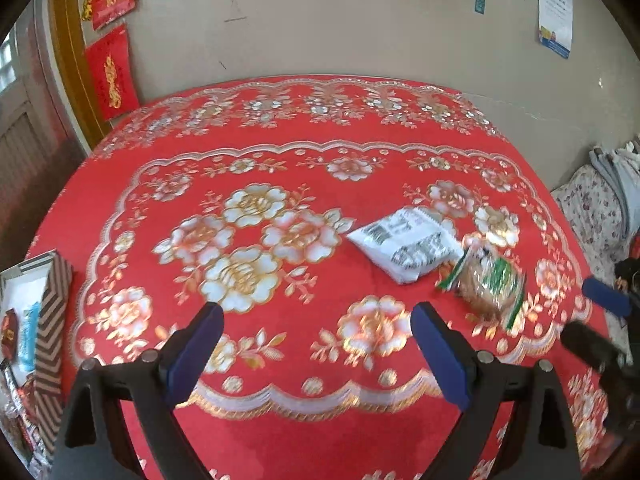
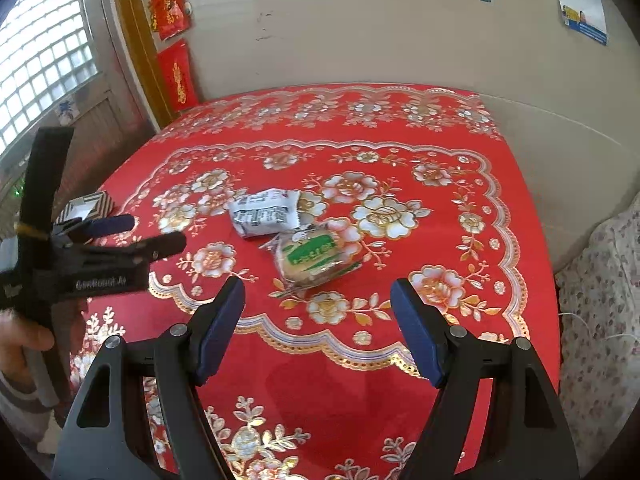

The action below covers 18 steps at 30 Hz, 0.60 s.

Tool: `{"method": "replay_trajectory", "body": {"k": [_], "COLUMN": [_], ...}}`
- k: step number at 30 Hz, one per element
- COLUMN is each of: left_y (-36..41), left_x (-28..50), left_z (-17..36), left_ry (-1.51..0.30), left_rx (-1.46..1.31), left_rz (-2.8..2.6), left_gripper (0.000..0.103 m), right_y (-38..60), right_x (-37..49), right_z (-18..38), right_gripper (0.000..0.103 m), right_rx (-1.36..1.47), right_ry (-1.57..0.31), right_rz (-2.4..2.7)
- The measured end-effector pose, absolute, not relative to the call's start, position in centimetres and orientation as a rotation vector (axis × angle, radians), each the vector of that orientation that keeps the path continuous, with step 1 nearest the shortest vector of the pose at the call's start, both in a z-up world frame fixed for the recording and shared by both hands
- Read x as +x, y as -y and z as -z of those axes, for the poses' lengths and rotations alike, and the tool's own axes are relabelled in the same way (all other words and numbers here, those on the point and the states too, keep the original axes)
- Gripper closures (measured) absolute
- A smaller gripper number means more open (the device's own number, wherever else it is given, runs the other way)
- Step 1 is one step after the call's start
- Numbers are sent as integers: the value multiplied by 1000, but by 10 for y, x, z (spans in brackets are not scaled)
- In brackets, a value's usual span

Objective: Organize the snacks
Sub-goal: 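Move both tools back toward the white packet and green cake packet, then grasp the white printed packet with left tool while right tool grasps green cake packet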

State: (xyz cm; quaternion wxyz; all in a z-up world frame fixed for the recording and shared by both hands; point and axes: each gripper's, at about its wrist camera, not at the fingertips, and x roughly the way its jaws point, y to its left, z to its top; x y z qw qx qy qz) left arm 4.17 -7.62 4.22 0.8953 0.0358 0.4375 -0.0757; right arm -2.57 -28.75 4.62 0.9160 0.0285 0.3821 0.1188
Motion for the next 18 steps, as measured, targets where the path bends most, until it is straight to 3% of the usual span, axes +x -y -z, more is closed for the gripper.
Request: {"method": "replay_trajectory", "body": {"k": [18], "left_y": [130], "left_x": [103], "left_z": [-14], "left_ry": [-1017], "left_rx": [274], "left_rz": [452], "left_gripper": [7], "right_y": [304], "right_x": [-12], "right_z": [-35], "right_gripper": [27], "right_rx": [68], "right_ry": [-820], "right_rz": [-226]}}
